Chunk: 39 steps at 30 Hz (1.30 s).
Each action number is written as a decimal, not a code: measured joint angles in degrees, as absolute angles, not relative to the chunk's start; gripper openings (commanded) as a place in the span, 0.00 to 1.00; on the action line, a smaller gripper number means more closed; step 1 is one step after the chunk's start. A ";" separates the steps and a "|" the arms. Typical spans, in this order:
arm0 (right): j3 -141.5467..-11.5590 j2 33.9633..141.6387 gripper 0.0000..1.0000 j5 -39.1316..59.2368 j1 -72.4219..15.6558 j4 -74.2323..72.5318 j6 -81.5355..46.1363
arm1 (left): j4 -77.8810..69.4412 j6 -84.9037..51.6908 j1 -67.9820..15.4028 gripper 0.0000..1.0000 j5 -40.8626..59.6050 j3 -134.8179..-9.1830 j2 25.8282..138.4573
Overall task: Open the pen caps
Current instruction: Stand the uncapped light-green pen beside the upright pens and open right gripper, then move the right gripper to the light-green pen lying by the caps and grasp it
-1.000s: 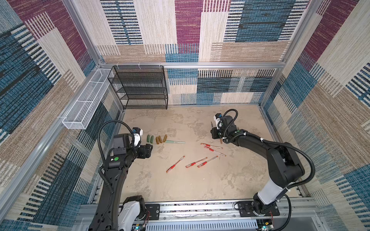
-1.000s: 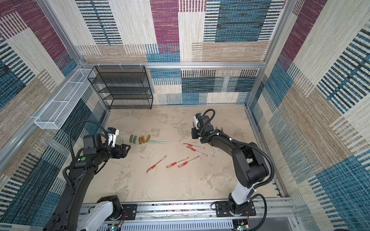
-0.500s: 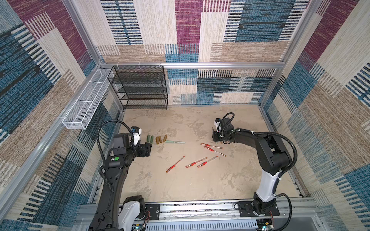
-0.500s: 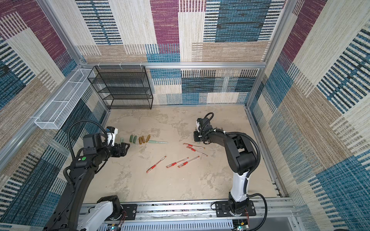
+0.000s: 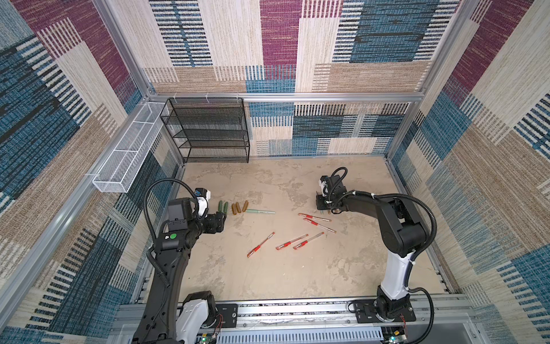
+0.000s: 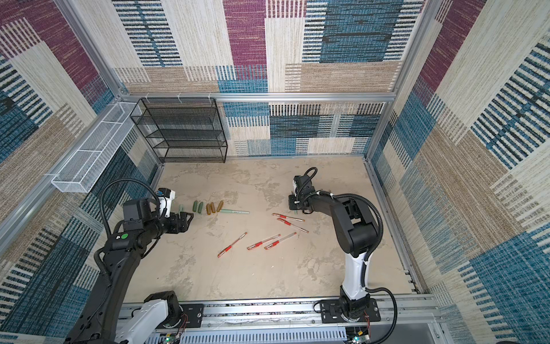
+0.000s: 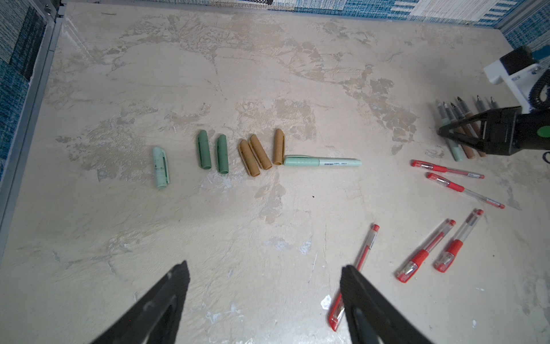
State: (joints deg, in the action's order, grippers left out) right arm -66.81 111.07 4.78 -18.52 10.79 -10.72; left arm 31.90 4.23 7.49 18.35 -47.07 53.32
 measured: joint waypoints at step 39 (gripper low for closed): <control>-109.43 134.13 0.60 17.41 -41.30 30.17 2.17 | 31.18 3.77 8.03 0.84 18.13 -46.26 52.47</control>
State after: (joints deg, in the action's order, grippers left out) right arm -109.43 134.13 17.41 -41.30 30.17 2.17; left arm 31.18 3.77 8.03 18.13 -46.26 52.47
